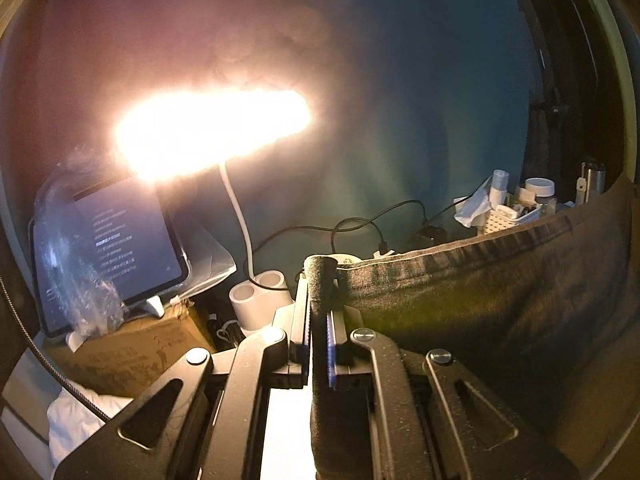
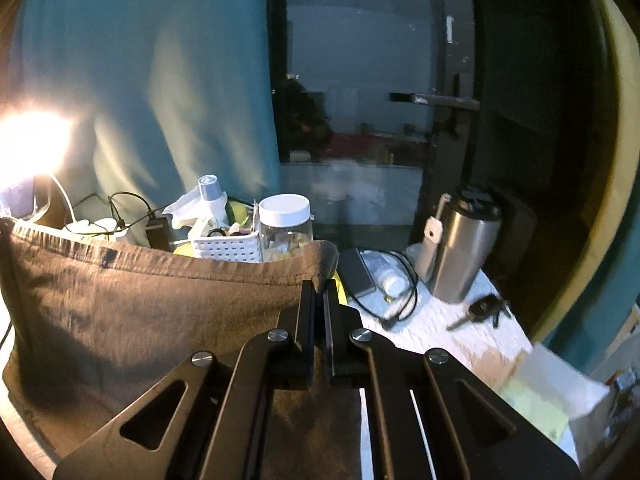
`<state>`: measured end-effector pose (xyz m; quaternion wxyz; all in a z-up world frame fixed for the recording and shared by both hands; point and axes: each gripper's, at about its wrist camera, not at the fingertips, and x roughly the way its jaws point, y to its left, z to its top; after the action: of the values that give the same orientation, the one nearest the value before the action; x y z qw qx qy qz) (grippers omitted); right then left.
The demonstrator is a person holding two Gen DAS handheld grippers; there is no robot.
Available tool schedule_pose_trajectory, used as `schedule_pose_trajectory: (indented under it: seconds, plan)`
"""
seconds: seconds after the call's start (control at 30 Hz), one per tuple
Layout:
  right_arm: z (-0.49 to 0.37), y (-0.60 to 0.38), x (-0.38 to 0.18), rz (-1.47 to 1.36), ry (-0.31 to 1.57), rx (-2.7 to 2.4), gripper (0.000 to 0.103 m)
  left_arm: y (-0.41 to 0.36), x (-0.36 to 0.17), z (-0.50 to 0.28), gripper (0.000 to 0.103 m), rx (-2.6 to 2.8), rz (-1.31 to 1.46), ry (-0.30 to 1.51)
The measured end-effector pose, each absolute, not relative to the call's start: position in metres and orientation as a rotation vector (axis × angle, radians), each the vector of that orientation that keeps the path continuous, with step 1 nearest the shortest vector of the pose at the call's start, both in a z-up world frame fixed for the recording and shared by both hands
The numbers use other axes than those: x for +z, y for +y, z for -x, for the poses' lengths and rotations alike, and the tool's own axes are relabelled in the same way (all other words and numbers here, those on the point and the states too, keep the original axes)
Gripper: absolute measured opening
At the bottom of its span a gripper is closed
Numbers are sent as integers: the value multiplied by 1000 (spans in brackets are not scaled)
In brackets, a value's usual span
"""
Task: Fold small clothes
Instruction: 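Carry the raised hem with both tools over the shirt toward the collar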
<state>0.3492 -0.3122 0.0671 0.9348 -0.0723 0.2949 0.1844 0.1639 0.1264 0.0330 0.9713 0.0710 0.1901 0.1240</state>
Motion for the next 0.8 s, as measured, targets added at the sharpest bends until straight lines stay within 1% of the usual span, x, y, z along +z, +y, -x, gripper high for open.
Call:
schedule_pose_trajectory:
  seconds: [0.27,0.47,0.8]
  plan:
    - [-390,-292,51,170,616,395,5,136,21,-200,5,254,-151,407]
    - [-417,-282,16,150,677,400,5,144,-4,-231,5,264,-154,478]
    - [-454,-268,-28,230,760,390,5,149,-38,-266,5,265,-159,569]
